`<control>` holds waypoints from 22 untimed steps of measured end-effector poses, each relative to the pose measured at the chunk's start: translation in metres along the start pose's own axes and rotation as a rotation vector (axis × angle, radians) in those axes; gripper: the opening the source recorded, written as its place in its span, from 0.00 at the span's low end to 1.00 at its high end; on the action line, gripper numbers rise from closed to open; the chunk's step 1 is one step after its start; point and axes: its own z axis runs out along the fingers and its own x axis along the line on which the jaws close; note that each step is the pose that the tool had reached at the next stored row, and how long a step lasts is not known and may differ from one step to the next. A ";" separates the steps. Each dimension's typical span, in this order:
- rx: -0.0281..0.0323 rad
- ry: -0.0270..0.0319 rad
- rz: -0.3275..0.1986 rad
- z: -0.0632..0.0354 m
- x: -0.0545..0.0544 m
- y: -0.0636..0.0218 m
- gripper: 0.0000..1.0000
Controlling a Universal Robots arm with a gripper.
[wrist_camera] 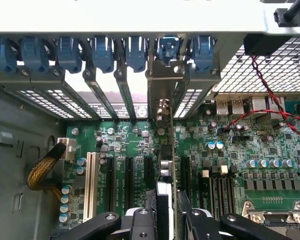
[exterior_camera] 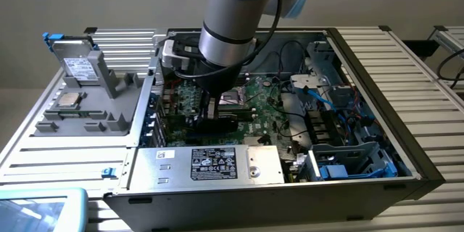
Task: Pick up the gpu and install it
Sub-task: 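Insert the gpu into the slot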
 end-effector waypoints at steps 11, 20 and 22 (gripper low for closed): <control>0.0000 0.0000 0.000 0.0022 0.000 -0.0005 0.27; 0.0001 -0.0003 0.000 0.0024 0.000 -0.0005 0.27; 0.0001 -0.0003 0.000 0.0023 0.000 -0.0006 0.27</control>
